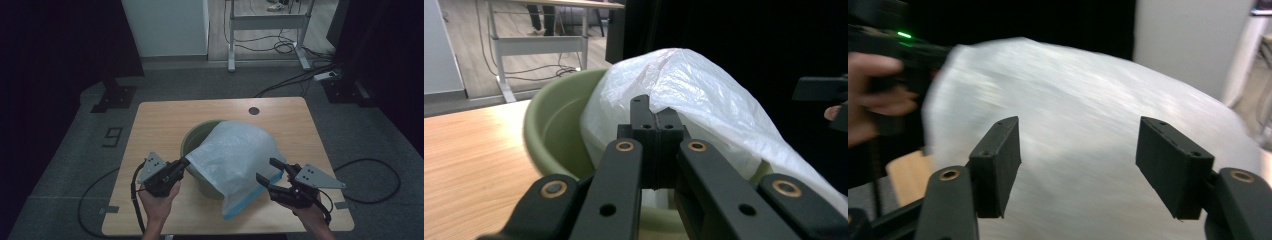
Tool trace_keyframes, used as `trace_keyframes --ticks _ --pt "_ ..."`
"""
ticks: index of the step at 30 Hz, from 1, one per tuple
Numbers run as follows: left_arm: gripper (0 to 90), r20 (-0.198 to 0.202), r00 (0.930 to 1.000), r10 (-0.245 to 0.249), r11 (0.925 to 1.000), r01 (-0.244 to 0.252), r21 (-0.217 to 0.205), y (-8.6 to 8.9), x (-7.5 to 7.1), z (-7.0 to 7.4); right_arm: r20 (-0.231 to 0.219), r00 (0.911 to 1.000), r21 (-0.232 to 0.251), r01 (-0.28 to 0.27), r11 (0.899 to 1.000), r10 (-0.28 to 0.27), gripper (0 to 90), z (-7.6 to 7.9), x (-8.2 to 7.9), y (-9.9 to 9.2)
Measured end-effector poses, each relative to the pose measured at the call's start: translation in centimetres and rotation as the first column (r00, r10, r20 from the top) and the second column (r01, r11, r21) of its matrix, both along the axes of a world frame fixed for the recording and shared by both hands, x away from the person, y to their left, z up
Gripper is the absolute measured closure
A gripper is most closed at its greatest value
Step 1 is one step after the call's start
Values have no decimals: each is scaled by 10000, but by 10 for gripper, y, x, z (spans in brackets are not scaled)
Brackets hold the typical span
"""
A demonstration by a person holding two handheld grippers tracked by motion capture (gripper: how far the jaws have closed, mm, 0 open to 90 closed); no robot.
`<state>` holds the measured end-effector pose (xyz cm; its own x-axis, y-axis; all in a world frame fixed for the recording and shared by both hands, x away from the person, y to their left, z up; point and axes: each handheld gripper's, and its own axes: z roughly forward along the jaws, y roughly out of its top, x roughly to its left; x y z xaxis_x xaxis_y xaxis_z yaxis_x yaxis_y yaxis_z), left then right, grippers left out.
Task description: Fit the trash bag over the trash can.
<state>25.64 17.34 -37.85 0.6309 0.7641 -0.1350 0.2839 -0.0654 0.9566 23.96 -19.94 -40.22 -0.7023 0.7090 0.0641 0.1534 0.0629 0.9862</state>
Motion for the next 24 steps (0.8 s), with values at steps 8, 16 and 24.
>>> trace_keyframes --ticks 8,16,24 --pt "897 -145 9995 298 9994 -300 -144 18 -1 -5 -333 9970 -103 697 9975 -700 254 -19 12 -10" --pt "898 -274 9986 443 9987 -449 -221 26 0 -10 -823 9911 -230 1028 9944 -1044 173 -45 24 -16" --pt "897 -353 9982 480 9984 -490 -294 30 2 -13 -1265 9884 -336 803 9962 -840 182 -63 36 -17"
